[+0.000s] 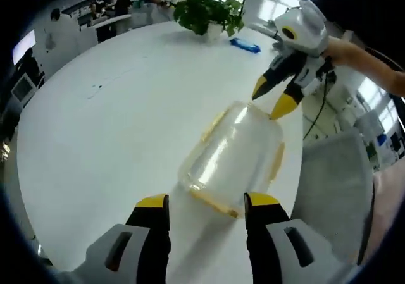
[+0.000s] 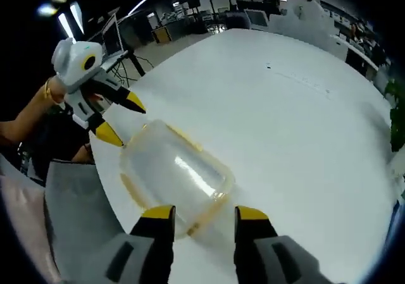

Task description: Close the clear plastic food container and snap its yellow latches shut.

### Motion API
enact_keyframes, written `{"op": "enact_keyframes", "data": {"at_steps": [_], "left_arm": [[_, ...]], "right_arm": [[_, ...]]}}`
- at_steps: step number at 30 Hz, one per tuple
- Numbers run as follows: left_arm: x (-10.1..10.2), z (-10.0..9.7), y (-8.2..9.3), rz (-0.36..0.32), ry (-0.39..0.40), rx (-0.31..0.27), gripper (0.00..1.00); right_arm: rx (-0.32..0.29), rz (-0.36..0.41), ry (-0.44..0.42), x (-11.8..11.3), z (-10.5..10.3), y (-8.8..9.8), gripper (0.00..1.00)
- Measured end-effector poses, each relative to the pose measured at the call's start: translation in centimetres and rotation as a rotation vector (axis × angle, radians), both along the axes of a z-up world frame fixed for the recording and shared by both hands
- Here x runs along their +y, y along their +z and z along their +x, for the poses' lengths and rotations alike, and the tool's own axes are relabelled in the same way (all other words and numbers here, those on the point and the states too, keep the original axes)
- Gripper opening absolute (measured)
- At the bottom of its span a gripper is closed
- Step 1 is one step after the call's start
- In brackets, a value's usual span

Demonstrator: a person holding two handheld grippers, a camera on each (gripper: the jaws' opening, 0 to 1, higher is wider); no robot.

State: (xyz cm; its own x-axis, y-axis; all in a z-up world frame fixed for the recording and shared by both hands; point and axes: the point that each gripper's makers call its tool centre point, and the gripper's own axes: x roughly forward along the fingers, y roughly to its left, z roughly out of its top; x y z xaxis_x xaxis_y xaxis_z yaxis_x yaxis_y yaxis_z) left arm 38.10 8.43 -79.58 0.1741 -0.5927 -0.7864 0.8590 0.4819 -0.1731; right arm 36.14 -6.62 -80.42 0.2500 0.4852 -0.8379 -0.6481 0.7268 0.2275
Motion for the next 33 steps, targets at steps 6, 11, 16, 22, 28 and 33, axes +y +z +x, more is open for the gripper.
{"op": "enact_keyframes", "data": {"at_steps": [6,11,16,22,28,33], "left_arm": [[-1.6,0.7,0.6,-0.048,0.011,-0.094,0.43],[-2.8,-0.1,0.6,-0.086,-0.005,-0.1,0.41],[-3.9,-1.1,0.3,-0.105,-0.04,-0.098,0.4],[-4.5,-1.5,-0.1,-0.1,-0.04,-0.114,0.39],[-5.0,-2.0,-0.7,-0.09,-0.054,-0.12,0.41],[-5.2,-1.9,-0.6,-0.092,-0.069,-0.143,0.41]], "right_arm": [[-0.077,0.066,0.061,2.4,0.7,1.1,0.33],[-0.109,0.093,0.106,4.1,1.0,1.5,0.33],[-0.119,0.109,0.125,5.5,1.6,1.8,0.32],[-0.099,0.128,0.152,7.0,1.6,1.5,0.3],[-0.102,0.118,0.173,7.6,1.9,1.0,0.31],[-0.095,0.1,0.191,7.5,2.1,0.6,0.34]]}}
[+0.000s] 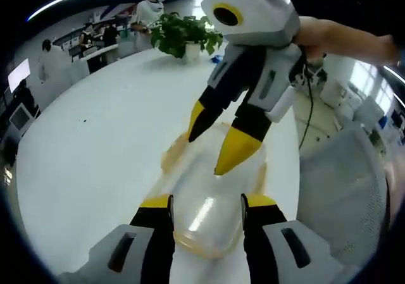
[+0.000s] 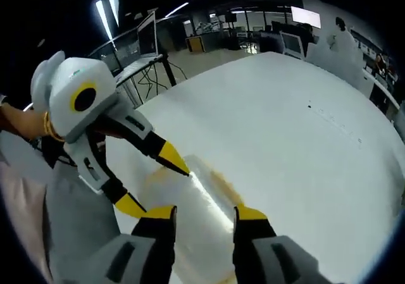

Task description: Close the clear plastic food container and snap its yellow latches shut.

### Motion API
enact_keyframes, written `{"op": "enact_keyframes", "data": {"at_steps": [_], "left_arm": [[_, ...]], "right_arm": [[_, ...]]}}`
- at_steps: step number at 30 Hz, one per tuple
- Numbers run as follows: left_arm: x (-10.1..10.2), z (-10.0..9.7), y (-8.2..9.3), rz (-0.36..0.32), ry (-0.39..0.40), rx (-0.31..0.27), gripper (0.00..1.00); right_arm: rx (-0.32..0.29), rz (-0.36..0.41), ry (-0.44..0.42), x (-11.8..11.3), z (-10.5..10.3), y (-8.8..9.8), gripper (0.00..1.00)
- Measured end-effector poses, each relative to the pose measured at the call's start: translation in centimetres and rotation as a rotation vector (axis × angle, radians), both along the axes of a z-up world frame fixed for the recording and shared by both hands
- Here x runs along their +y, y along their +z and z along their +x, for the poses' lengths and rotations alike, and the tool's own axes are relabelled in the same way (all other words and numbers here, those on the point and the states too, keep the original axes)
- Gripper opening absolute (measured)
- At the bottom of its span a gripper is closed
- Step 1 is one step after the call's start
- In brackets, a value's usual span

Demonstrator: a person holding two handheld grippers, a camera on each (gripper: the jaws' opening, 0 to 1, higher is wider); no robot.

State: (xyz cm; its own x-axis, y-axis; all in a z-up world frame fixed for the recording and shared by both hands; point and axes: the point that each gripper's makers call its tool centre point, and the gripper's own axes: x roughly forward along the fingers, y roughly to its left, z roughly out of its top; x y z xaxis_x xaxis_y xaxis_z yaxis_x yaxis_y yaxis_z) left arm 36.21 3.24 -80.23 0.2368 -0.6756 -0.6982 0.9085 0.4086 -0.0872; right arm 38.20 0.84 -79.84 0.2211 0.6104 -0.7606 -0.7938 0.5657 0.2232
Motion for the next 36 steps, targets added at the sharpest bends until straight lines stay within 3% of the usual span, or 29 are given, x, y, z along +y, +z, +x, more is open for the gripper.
{"op": "enact_keyframes", "data": {"at_steps": [5,8,10,14,17,20,25,36], "left_arm": [[-0.6,-1.5,0.1,0.008,-0.114,-0.037,0.51],[-1.0,-2.0,-0.2,0.034,-0.175,-0.096,0.56],[-1.1,-2.0,-0.4,0.059,-0.196,-0.137,0.56],[-1.5,-2.2,-0.7,0.074,-0.205,-0.162,0.56],[-1.2,-1.5,-1.1,0.121,-0.222,-0.239,0.6],[-1.2,-1.5,-1.4,0.113,-0.216,-0.22,0.58],[-1.5,-1.5,-1.3,0.098,-0.217,-0.233,0.57],[-1.6,-1.6,-1.4,0.132,-0.219,-0.24,0.54]], "right_arm": [[-0.022,-0.027,0.059,0.1,0.1,-0.1,0.37],[-0.031,-0.047,0.093,0.4,0.4,-0.3,0.39],[-0.037,-0.078,0.133,0.4,0.5,-0.5,0.41],[-0.007,-0.115,0.224,0.6,0.0,-1.0,0.5],[-0.006,-0.178,0.305,0.4,0.0,-1.6,0.5],[0.004,-0.215,0.372,0.5,0.0,-2.3,0.5],[0.059,-0.203,0.393,1.3,0.2,-2.3,0.5],[0.185,-0.289,0.427,1.3,0.4,-2.7,0.47]]}}
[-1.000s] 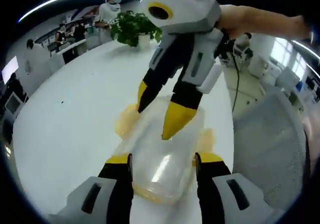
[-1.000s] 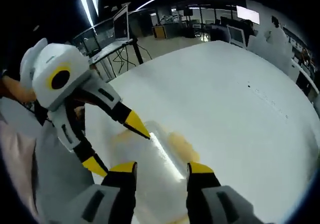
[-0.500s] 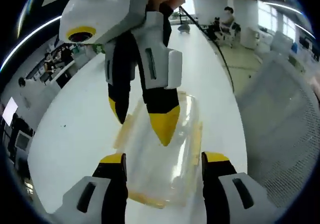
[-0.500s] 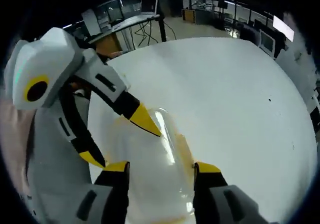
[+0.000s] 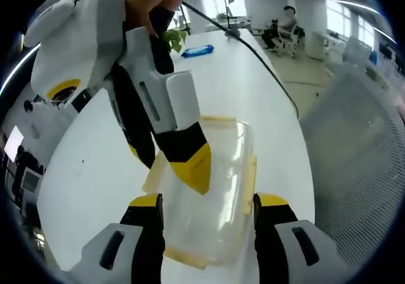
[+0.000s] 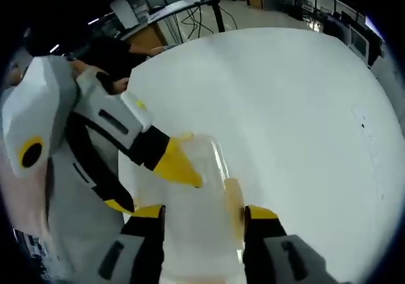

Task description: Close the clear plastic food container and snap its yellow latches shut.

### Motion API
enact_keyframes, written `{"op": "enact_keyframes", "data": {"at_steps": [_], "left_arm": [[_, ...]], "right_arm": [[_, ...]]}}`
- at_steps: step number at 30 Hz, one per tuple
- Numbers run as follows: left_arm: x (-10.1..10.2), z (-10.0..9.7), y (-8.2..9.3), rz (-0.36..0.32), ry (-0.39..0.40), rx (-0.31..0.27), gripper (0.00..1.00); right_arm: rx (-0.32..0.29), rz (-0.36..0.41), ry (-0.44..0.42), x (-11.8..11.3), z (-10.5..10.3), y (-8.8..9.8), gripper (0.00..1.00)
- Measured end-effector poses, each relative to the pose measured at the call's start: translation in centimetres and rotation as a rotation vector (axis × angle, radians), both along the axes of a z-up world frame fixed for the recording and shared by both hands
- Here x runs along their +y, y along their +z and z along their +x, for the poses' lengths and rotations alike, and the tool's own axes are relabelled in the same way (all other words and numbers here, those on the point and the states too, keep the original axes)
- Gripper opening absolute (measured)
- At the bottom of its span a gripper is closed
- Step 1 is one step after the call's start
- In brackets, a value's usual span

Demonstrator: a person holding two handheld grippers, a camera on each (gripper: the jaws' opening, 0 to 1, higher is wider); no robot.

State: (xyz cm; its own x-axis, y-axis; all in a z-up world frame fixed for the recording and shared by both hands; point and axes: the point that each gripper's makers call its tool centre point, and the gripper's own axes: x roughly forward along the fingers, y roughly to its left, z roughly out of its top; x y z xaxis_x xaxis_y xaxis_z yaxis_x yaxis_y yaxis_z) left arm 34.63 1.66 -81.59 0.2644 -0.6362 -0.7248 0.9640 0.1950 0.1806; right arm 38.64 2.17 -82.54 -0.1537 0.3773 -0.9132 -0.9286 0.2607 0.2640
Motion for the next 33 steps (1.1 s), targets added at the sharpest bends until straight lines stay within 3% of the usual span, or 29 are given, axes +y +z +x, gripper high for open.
{"op": "enact_keyframes", "data": {"at_steps": [5,15,22,25,27,28,33], "left_arm": [[0.0,-0.1,0.0,-0.01,-0.002,-0.004,0.52],[0.0,0.1,0.0,-0.038,0.001,-0.01,0.51],[-0.1,0.1,0.0,-0.052,-0.006,-0.012,0.51],[-0.5,0.0,0.0,-0.069,-0.012,-0.031,0.51],[-0.5,0.1,0.0,-0.069,-0.01,-0.041,0.51],[-1.1,-0.5,0.0,-0.097,-0.049,-0.033,0.5],[-1.0,-0.3,0.0,-0.102,-0.005,-0.036,0.49]], "right_arm": [[0.022,-0.045,0.018,-0.1,0.1,-0.1,0.44],[0.031,-0.06,0.021,-0.2,0.0,-0.1,0.42],[0.072,-0.043,-0.012,-0.1,0.3,-0.2,0.41],[0.108,0.036,-0.106,0.6,0.6,-0.3,0.4],[0.097,0.018,-0.084,0.2,0.4,-0.3,0.39],[0.099,0.026,-0.061,0.5,-0.2,-0.3,0.39],[0.101,0.005,-0.032,0.5,-0.2,-0.4,0.38]]}}
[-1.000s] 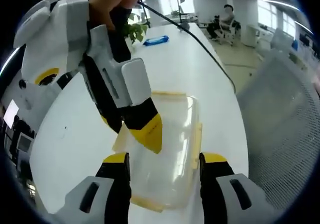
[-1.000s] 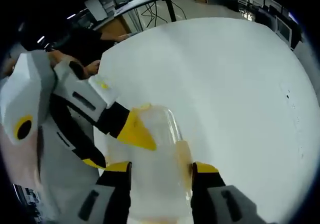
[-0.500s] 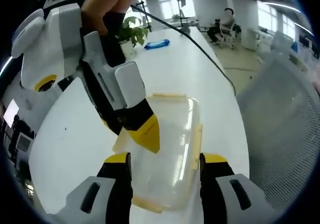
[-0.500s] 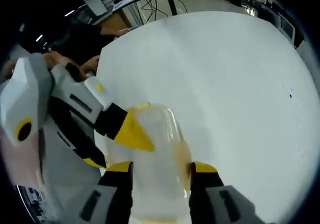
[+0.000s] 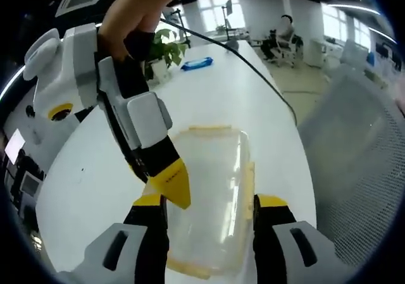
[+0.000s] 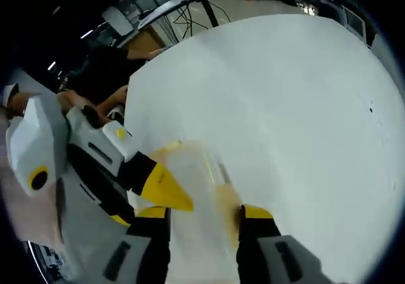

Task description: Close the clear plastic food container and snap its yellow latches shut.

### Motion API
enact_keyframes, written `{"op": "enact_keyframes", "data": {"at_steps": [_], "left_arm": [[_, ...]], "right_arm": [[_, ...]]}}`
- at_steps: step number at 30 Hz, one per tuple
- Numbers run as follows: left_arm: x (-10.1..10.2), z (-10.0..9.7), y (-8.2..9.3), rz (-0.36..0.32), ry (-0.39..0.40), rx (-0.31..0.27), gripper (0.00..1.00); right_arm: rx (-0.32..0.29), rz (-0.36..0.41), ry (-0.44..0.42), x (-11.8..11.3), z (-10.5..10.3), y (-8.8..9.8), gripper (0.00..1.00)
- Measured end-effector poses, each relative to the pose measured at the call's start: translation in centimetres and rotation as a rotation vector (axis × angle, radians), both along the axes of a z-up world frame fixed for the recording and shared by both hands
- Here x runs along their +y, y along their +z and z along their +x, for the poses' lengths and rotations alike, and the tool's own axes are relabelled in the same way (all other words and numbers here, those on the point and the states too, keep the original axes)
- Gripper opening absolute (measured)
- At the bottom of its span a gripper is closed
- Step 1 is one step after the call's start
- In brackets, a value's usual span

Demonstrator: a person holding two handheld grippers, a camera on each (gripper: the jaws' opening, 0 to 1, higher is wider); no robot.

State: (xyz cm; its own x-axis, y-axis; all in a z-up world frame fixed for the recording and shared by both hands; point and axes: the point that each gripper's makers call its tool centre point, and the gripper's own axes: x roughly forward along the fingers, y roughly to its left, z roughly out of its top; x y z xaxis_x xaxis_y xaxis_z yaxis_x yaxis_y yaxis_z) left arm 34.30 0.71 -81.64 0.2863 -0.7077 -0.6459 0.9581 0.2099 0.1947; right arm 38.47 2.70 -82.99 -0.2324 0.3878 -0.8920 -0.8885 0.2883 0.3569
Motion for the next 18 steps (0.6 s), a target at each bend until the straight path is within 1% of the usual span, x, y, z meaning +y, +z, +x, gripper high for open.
{"op": "enact_keyframes", "data": {"at_steps": [3,4,5,7,10,14,16,17,18], "left_arm": [[0.0,0.0,-0.1,0.006,0.022,-0.019,0.49],[-0.3,-0.4,-0.2,-0.002,0.022,-0.018,0.49],[-0.2,-0.2,0.0,0.001,0.026,-0.032,0.49],[-0.2,-0.1,0.1,0.005,0.029,-0.023,0.49],[0.0,-0.2,0.1,-0.002,0.026,-0.021,0.49],[0.0,-0.1,0.1,0.0,0.025,-0.016,0.49],[0.3,-0.2,0.2,0.003,0.011,-0.009,0.49],[0.1,-0.8,0.3,0.02,-0.042,0.0,0.49],[-0.1,-1.1,0.3,0.023,-0.08,-0.005,0.49]], "right_arm": [[0.001,0.006,0.0,-0.1,0.0,0.0,0.38],[-0.007,0.023,-0.003,-0.1,0.0,0.0,0.38],[-0.008,0.03,-0.005,-0.1,0.0,0.0,0.38],[-0.008,0.037,-0.006,-0.1,-0.1,0.2,0.38],[0.007,0.015,0.027,0.1,0.1,0.1,0.38],[0.033,0.018,0.005,-0.1,0.3,0.0,0.36],[0.043,0.033,-0.013,-0.2,0.3,0.1,0.33],[0.132,0.055,-0.045,-0.1,-0.9,0.2,0.32],[0.104,0.049,-0.008,-0.6,-0.5,0.0,0.32]]}}
